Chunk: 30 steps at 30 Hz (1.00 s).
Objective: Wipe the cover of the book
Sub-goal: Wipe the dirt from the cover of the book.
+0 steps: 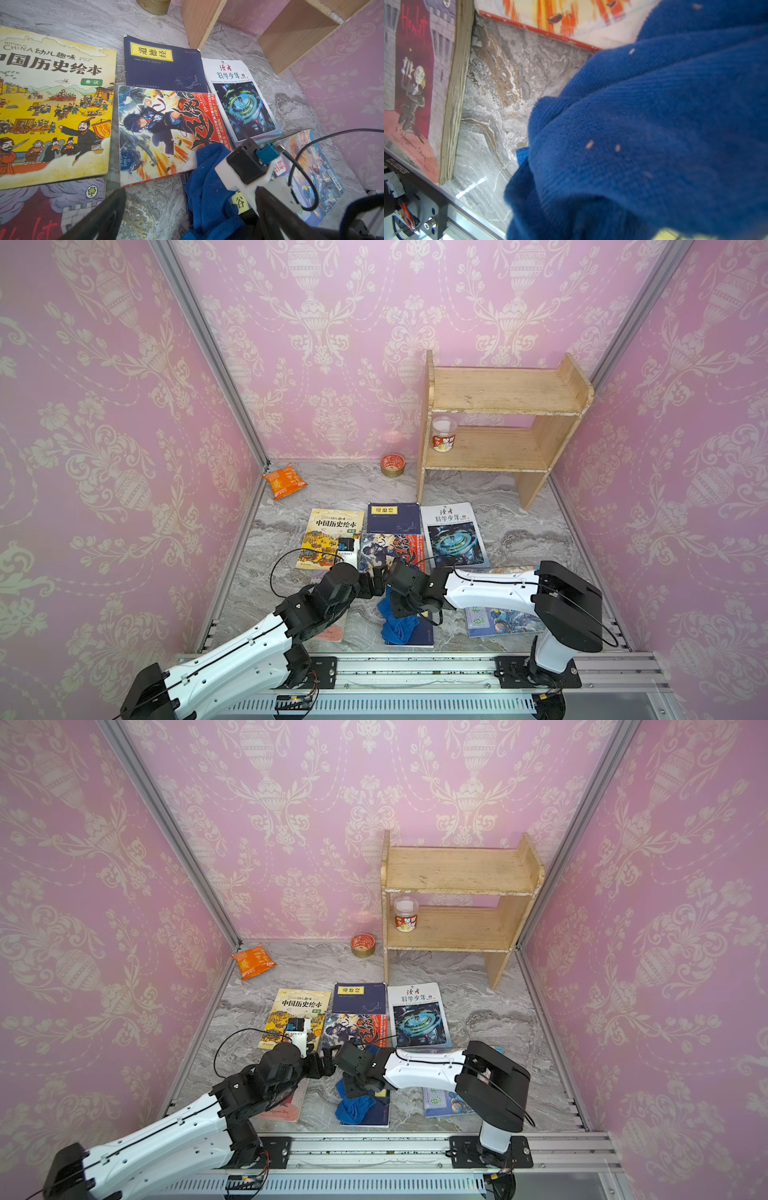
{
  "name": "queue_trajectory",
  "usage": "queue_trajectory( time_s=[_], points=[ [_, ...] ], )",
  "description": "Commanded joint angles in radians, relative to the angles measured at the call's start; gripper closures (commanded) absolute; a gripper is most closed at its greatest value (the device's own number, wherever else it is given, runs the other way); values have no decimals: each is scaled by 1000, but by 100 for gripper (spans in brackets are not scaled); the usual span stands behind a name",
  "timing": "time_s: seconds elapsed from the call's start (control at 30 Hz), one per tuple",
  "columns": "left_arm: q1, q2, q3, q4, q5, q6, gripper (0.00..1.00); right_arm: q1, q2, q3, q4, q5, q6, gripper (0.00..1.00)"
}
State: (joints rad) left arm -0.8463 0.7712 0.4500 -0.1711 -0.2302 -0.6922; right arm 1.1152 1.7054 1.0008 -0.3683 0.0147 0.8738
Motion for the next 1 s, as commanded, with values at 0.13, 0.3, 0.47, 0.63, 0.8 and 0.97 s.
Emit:
queue_trajectory(
  time_s=[0.13, 0.3, 0.47, 0.63, 0.8, 0.97],
  points=[
    [47, -75, 12, -119, 53, -95, 1, 40, -121, -162, -99, 18, 157, 100],
    [165, -118, 4, -167, 147, -132, 1, 137, 19, -2, -49, -13, 147, 100],
    [253, -95, -25, -143, 200, -136, 1, 173, 122, 81, -74, 11, 139, 100],
    [268, -113, -67, -71, 187, -185, 1, 118, -39, -112, 12, -8, 163, 100],
    [270, -29, -75, -11, 252, -195, 1, 71, -224, -300, 31, -54, 183, 100],
    [268, 98, -65, 76, 338, -202, 1, 14, -410, -485, 60, -90, 243, 100]
  ],
)
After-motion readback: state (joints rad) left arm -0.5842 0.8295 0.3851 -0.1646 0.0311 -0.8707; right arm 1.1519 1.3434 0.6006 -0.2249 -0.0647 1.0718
